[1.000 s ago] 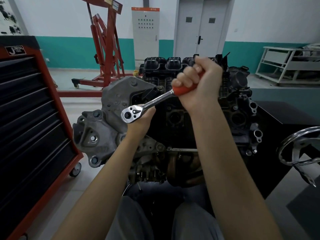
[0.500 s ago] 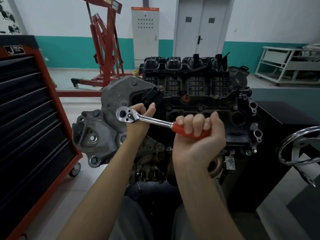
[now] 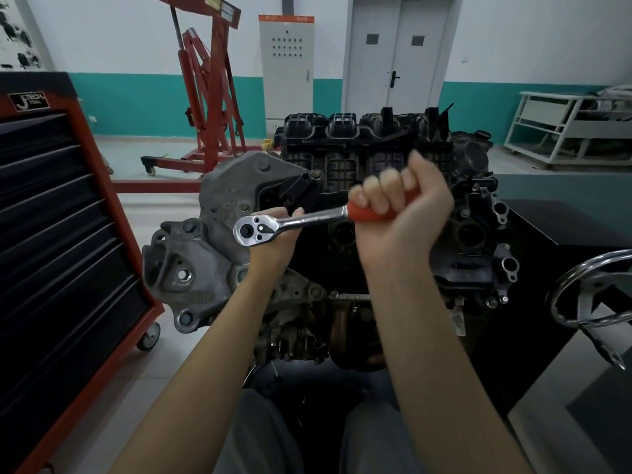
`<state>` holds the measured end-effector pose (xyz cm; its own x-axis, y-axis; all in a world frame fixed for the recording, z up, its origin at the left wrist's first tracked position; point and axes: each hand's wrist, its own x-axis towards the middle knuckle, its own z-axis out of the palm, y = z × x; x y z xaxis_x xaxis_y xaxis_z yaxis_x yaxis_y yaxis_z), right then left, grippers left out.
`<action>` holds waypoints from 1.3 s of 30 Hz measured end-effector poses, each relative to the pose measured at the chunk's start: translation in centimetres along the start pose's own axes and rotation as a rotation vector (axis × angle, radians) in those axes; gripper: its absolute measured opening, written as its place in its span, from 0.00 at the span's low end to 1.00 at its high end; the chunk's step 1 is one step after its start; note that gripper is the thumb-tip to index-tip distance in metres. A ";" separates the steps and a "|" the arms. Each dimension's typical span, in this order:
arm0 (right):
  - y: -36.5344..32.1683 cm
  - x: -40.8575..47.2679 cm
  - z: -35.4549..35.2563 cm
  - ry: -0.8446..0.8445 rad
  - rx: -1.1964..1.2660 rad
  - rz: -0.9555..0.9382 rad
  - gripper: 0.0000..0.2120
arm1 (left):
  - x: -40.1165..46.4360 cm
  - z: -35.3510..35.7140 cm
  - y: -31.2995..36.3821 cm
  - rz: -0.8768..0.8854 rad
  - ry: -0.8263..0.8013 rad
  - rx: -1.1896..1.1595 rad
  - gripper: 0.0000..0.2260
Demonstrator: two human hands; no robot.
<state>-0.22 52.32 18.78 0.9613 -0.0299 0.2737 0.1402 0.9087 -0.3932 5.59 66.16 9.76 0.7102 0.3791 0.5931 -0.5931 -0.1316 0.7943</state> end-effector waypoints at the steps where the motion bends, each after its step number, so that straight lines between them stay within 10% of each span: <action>1: 0.5 -1.6 -0.9 0.029 0.051 -0.050 0.20 | -0.1 0.0 0.1 0.017 -0.013 -0.005 0.18; 17: -1.3 4.6 3.6 -0.152 -0.210 0.223 0.20 | -0.2 0.1 0.0 -0.036 -0.022 0.121 0.19; 29: 2.1 -5.9 -3.7 0.023 0.172 -0.108 0.18 | -0.1 -0.2 0.5 0.063 -0.065 0.095 0.23; 39: -1.5 3.6 2.5 -0.138 -0.175 0.161 0.22 | -0.3 0.0 0.2 -0.152 -0.011 0.102 0.14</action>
<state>2.47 51.94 22.56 0.9349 0.1770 0.3076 0.0385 0.8111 -0.5836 5.29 66.07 9.74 0.7933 0.3914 0.4663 -0.4377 -0.1657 0.8837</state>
